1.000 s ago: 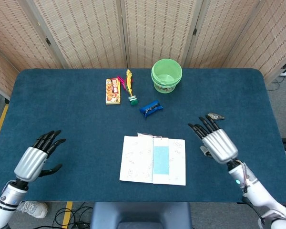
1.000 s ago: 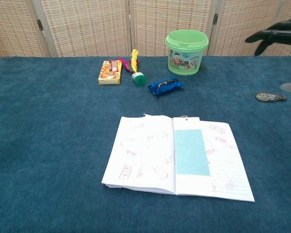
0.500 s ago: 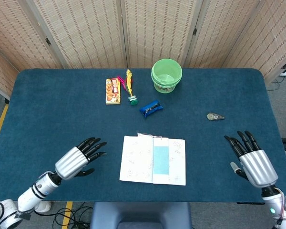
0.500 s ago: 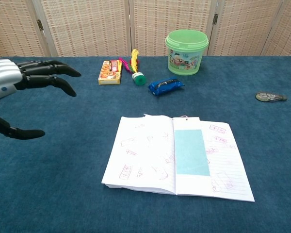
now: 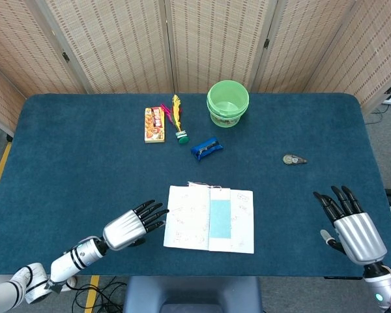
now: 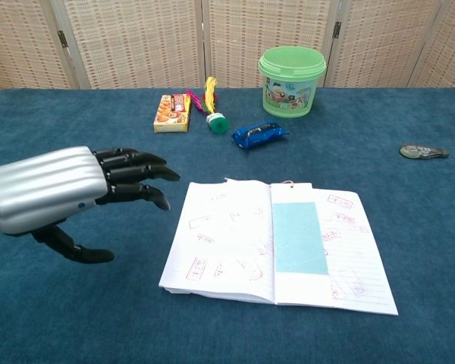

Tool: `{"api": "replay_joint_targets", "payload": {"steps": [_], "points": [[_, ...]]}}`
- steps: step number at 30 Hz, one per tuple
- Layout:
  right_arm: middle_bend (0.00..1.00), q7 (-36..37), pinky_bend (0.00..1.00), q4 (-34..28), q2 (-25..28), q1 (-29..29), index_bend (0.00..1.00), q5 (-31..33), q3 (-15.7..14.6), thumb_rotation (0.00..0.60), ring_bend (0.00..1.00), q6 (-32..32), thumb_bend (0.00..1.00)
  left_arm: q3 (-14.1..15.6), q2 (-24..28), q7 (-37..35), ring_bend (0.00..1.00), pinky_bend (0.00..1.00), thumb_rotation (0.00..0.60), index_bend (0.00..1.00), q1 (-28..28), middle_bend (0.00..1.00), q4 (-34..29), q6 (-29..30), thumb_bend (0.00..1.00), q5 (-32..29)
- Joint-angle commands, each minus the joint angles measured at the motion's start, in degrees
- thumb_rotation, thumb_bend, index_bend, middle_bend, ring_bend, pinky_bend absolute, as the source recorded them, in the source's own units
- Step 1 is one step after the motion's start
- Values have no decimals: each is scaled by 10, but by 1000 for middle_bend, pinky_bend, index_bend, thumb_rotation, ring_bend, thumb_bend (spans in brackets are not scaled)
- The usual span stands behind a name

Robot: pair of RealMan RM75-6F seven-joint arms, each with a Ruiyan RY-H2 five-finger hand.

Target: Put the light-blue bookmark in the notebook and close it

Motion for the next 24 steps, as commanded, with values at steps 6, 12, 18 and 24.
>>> {"api": "replay_joint_targets", "payload": {"steps": [6,12,18,24], "points": [[202,4,0,2,-3,-3,0,-4,8,600,0,-11,188,12,-42,16,87,158,600,217,0,124,35,-6,224,-19],[202,9,0,4,-3,-8,0,-4,15,600,0,-15,186,15,-75,25,87,157,600,159,0,124,54,0,224,-31],[202,14,0,7,-3,-14,0,-5,20,600,0,-14,185,19,-99,43,87,156,600,108,-5,94,69,-8,221,-40],[202,20,0,11,-4,-20,0,-4,24,600,0,-15,185,22,-117,49,87,156,600,85,-7,83,80,-13,210,-52]]}}
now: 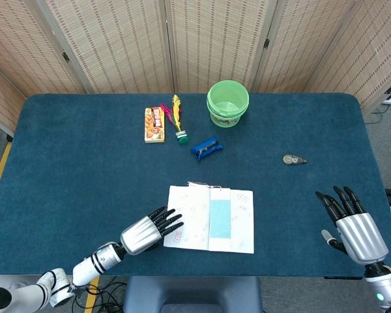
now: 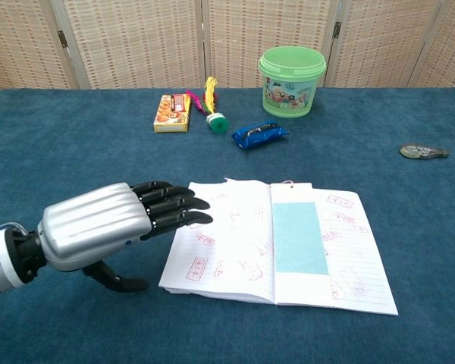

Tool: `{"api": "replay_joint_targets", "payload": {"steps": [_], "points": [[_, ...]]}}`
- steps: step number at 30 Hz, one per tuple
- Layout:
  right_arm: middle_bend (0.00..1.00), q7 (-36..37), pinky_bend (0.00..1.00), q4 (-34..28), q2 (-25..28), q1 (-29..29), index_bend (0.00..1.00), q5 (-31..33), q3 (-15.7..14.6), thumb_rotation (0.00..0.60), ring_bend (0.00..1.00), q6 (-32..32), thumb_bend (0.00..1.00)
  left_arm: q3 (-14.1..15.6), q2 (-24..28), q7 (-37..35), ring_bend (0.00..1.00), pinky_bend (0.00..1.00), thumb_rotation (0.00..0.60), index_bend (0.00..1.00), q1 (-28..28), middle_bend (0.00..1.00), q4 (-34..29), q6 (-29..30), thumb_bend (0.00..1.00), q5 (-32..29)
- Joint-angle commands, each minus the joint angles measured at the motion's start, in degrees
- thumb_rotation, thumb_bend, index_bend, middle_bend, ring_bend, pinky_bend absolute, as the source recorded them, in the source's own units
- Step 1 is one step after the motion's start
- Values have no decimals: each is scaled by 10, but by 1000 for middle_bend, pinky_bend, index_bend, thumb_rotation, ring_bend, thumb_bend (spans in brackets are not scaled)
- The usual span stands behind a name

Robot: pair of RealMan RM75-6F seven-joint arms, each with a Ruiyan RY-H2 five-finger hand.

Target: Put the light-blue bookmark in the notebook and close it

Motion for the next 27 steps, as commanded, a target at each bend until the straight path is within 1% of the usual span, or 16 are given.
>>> {"api": "replay_joint_targets", "payload": {"steps": [1,7,19,27], "points": [[202,2,0,2,0,-2,0,0,1,600,0,-1,185,3,-6,1,87,156,600,83,-2,83,4,-2,210,-4],[202,6,0,4,0,-6,0,-1,5,600,0,-1,185,7,-18,4,87,156,600,80,-7,82,7,-5,210,-9],[202,13,0,8,2,-17,0,1,11,600,0,4,185,3,-45,-9,87,156,600,92,-18,80,25,-11,210,-29],[202,17,0,10,1,-22,0,3,15,600,0,5,185,0,-72,-50,87,156,600,175,-23,80,60,15,209,-34]]}}
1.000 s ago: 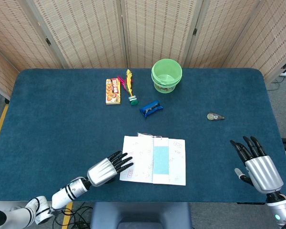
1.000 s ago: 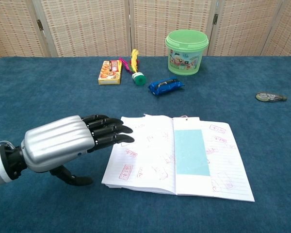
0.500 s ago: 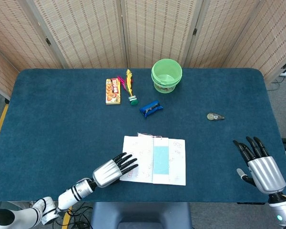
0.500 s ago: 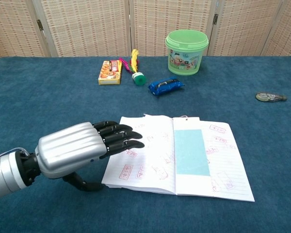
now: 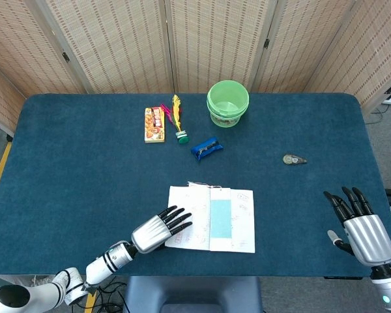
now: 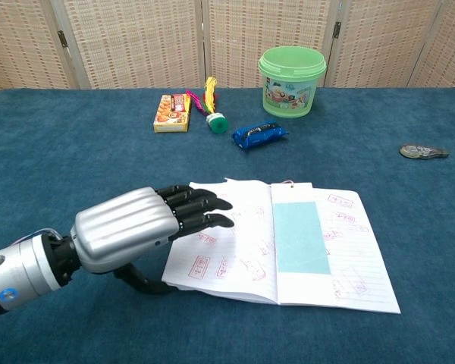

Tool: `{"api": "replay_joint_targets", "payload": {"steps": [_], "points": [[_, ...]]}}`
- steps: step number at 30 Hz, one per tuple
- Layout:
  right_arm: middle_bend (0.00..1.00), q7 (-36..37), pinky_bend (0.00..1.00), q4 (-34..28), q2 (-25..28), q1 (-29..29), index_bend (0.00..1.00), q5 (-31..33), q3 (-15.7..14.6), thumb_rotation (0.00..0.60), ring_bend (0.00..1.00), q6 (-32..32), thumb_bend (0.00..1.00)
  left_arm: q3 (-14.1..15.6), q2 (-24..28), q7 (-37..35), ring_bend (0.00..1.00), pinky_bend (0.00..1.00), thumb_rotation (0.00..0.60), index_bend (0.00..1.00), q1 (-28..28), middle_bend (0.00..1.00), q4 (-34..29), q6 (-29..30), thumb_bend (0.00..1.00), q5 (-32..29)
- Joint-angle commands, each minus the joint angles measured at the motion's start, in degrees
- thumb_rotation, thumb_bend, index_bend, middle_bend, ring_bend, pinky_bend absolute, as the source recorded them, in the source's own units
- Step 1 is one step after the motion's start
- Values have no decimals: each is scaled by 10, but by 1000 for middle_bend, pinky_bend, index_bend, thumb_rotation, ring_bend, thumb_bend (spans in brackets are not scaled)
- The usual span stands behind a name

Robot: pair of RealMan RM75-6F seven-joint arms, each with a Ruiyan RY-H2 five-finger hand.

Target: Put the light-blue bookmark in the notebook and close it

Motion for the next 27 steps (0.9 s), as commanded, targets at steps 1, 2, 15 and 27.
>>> {"api": "replay_joint_targets", "payload": {"steps": [1,2,15,27], "points": [[202,1,0,0,0,-1,0,1,1,600,0,0,185,-2,-13,-22,87,156,600,189,-3,80,18,13,208,-2],[202,1,0,0,0,-2,0,1,2,600,0,1,186,-2,-17,-31,87,156,600,202,-4,81,23,17,208,-3],[202,5,0,1,3,-8,0,3,7,600,0,3,201,0,-61,-130,88,156,600,385,-11,151,103,70,371,-3],[202,12,0,5,5,-12,0,1,12,600,0,6,201,5,-72,-149,93,156,600,479,-27,175,115,89,537,0]]}}
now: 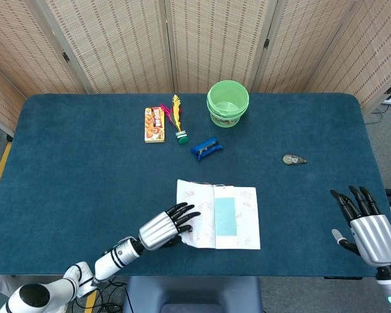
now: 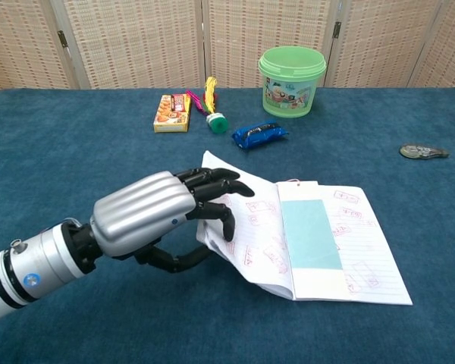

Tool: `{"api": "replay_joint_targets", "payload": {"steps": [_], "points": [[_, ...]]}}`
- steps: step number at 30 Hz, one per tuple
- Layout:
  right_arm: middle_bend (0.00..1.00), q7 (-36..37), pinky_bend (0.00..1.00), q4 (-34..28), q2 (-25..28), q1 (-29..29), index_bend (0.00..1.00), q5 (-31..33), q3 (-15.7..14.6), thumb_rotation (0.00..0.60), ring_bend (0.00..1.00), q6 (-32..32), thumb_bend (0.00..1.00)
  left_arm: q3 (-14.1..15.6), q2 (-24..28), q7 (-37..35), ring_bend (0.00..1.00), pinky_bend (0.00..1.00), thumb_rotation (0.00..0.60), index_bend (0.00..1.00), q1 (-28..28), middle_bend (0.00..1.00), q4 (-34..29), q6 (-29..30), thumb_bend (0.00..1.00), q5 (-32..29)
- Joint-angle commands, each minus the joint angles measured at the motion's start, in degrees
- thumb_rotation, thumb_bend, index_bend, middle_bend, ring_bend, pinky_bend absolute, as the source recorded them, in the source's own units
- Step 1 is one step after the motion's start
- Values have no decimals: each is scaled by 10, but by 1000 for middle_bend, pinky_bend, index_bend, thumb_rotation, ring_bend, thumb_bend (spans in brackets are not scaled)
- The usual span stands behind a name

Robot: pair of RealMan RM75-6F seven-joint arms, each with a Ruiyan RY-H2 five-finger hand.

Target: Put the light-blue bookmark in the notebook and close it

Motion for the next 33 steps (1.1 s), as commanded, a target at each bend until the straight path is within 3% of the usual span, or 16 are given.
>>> {"api": "replay_joint_targets", "payload": {"steps": [1,7,25,33], "points": [[202,1,0,0,0,0,0,0,0,600,0,0,201,1,-1,-2,94,156,600,493,-1,177,2,3,545,0],[202,4,0,3,-2,7,0,-4,3,600,0,-9,201,4,11,-7,94,156,600,544,8,183,1,21,566,-5],[202,-7,0,-6,-11,30,0,-24,7,600,0,-34,201,21,80,-21,94,156,600,569,61,189,1,83,580,-17],[202,-4,0,-4,-10,23,0,-25,5,600,0,-21,201,24,95,18,94,156,600,566,39,189,-34,102,580,15]]}}
